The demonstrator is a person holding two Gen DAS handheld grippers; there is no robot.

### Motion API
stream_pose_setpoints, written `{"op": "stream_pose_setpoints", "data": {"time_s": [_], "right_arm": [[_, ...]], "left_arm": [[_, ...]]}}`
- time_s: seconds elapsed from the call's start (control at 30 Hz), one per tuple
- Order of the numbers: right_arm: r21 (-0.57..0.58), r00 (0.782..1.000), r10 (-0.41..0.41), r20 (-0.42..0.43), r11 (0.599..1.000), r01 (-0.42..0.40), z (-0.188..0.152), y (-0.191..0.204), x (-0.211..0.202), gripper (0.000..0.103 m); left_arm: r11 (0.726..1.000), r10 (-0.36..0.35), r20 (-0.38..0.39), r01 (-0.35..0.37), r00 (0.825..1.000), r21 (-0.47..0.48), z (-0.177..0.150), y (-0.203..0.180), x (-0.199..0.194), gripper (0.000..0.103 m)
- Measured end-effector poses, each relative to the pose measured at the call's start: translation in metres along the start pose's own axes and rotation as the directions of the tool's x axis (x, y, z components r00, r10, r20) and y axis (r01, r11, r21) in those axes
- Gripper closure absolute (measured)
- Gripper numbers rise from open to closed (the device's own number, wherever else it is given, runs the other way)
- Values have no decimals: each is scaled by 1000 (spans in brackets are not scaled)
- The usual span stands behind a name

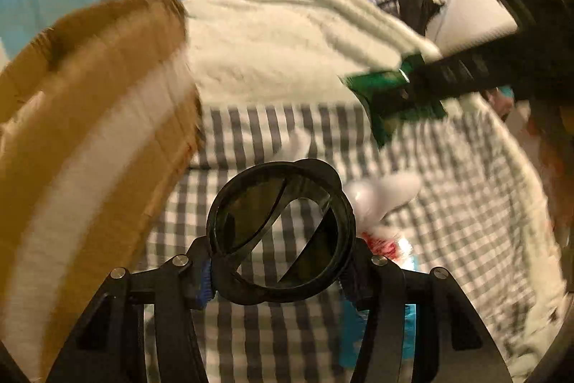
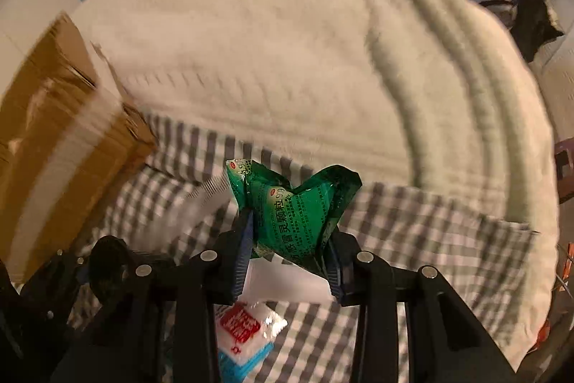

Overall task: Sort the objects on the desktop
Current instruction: 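Grasp the black hair tie with left while right grasps the green packet, then release the hair tie and green packet into the cardboard box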

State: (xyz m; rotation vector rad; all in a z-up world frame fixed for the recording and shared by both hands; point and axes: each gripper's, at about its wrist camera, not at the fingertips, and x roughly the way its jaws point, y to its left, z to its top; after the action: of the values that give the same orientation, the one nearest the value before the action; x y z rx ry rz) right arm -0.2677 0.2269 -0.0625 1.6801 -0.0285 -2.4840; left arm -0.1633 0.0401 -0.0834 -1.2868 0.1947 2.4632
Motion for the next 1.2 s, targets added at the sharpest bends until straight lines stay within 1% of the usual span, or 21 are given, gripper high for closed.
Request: {"op": "stream_pose_setpoints", "data": {"time_s": [0.1,0.17,0.2,0.23,0.27,0.33,0.4,0.5,0.63,0.7,0.77,0.8,0.87,0.93,0.97,1.0,1.03,1.1,1.13,1.17,1.2], "right_arm": [[38,999,24,30,999,-26,4,6,-39,68],[22,996,38,77,999,-40,11,25,-74,68],[4,994,41,100,999,-42,13,35,-89,68],[-20,990,35,138,999,-33,17,48,-109,68],[-43,985,37,167,999,-30,21,63,-127,68],[-62,980,64,190,997,-53,24,87,-154,68],[-60,974,91,208,995,-80,25,108,-174,68],[-68,960,148,238,988,-135,27,136,-192,68],[-101,953,191,236,980,-172,25,169,-188,68],[-113,955,195,223,978,-173,23,183,-178,68],[-114,957,204,204,976,-184,27,196,-165,68],[-107,957,215,196,975,-197,30,201,-158,68],[-92,951,239,197,970,-225,34,203,-148,67],[-79,943,245,223,969,-233,39,207,-143,64],[-74,937,254,239,967,-243,43,207,-142,55],[-72,933,261,248,965,-251,47,205,-141,42],[-70,931,262,256,965,-253,51,203,-140,37],[-84,926,265,269,964,-252,59,197,-141,35],[-91,925,263,276,965,-247,59,196,-143,35],[-96,924,256,284,967,-238,61,191,-143,35],[-99,924,246,293,969,-226,62,185,-143,35]], "left_arm": [[999,14,36,-12,999,-46,23,8,-36,48],[998,28,57,-24,998,-62,41,15,-63,48],[996,66,87,-60,994,-67,49,19,-83,48],[991,116,129,-106,985,-77,57,25,-105,48],[988,135,149,-123,979,-90,63,31,-118,48],[982,145,159,-122,977,-146,74,50,-147,48],[970,182,168,-149,969,-191,80,70,-174,48],[958,246,164,-214,955,-190,84,91,-192,48],[946,289,136,-261,948,-192,70,123,-203,48],[939,292,140,-256,946,-227,62,138,-201,48],[930,292,119,-253,949,-267,63,151,-192,48],[922,291,101,-250,951,-296,64,158,-186,48],[914,280,112,-229,953,-335,67,163,-185,48],[913,277,133,-217,952,-346,70,166,-184,48],[912,277,142,-213,950,-351,69,168,-185,47],[909,277,155,-207,948,-361,66,173,-185,41],[908,277,159,-204,948,-365,65,176,-182,21],[901,305,162,-229,938,-369,62,180,-179,0],[896,328,169,-249,929,-368,61,181,-178,0],[895,337,171,-259,926,-363,61,182,-177,0],[898,336,157,-265,929,-352,60,184,-174,0]]}}
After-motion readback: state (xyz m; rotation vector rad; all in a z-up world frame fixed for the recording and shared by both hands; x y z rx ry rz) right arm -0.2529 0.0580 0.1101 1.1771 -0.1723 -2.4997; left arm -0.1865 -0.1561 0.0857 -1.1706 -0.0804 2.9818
